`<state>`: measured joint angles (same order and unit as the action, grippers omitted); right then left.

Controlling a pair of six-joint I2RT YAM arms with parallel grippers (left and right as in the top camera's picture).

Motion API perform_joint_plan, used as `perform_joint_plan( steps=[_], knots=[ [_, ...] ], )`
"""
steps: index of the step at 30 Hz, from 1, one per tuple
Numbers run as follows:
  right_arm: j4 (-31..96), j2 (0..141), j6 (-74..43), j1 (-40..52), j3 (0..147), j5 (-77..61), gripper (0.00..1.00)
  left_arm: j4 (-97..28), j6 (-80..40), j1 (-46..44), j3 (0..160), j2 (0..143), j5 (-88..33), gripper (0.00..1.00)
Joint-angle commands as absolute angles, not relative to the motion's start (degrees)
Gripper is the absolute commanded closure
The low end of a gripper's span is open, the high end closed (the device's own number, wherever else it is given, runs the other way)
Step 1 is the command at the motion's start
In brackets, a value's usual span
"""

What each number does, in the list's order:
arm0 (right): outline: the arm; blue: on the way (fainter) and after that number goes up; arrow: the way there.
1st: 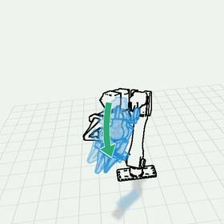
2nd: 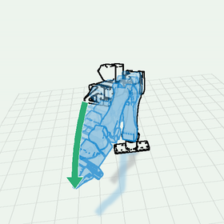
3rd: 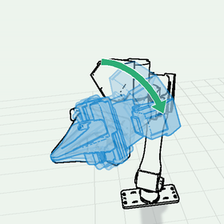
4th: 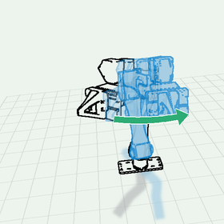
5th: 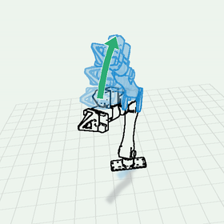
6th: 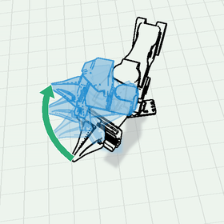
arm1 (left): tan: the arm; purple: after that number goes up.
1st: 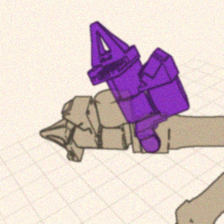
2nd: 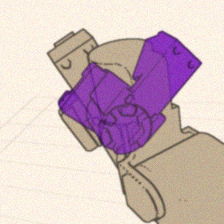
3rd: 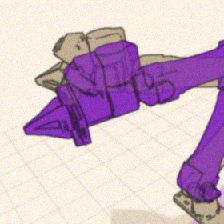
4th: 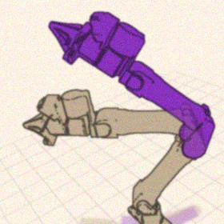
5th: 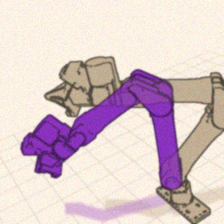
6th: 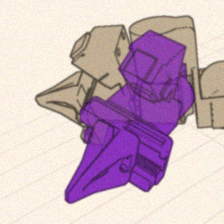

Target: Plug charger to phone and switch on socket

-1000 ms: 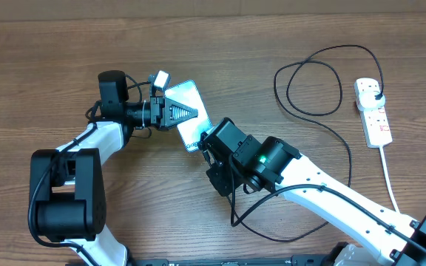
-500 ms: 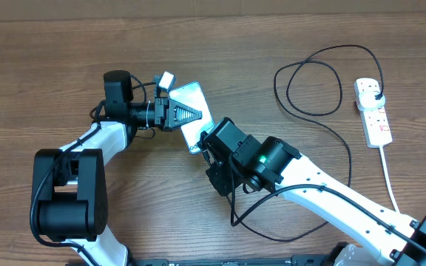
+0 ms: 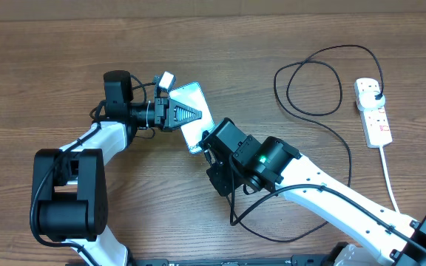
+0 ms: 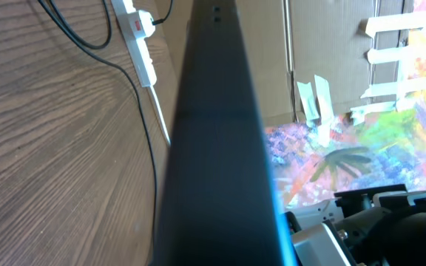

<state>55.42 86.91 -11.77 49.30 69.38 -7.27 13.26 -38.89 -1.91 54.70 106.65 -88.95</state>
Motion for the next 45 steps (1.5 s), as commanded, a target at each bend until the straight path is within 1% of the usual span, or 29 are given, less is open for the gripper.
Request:
perform_joint_plan(
  steps=[1,14,24,45],
  knots=[
    [55.8,86.9,-12.2,49.8,69.6,-7.7,0.96,13.5,-40.8,-2.3,55.9,106.8,-90.5,0.96],
    [55.5,86.9,-12.2,49.8,69.6,-7.8,0.96,13.5,-41.3,-2.3,55.9,106.8,-90.5,0.96],
    [54.6,86.9,-12.2,49.8,69.6,-7.8,0.96,13.5,-38.9,-2.3,55.9,106.8,-90.5,0.96],
    [55.5,86.9,-12.2,49.8,69.6,-7.8,0.96,13.5,-40.9,-2.3,55.9,106.8,-90.5,0.96]
  ],
)
